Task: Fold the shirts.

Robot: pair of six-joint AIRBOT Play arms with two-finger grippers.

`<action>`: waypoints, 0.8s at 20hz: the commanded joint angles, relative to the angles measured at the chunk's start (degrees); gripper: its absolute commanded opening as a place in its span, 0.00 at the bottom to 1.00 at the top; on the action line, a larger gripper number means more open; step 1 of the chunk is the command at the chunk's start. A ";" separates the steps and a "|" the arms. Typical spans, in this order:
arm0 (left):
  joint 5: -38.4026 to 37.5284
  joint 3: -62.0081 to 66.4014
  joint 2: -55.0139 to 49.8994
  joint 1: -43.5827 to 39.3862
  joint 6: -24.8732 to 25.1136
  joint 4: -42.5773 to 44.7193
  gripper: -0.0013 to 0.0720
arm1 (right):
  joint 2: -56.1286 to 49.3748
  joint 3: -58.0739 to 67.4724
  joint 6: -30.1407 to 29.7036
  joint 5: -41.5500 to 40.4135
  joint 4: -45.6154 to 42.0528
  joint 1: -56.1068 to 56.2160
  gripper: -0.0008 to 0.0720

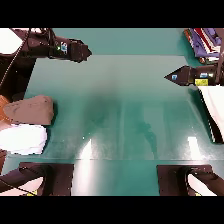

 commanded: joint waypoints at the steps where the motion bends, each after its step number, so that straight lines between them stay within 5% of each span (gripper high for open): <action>1: 0.04 -0.02 0.02 -0.02 0.00 0.00 0.06 | 0.04 0.07 0.02 -0.09 0.02 0.26 0.04; 13: 2.54 -0.02 0.00 -0.04 0.07 -0.02 0.06 | 0.04 0.04 0.04 0.09 0.09 0.26 0.04; 16: -0.42 0.00 0.79 2.60 0.00 10.12 0.06 | 0.04 0.04 0.04 -0.09 0.07 0.26 0.04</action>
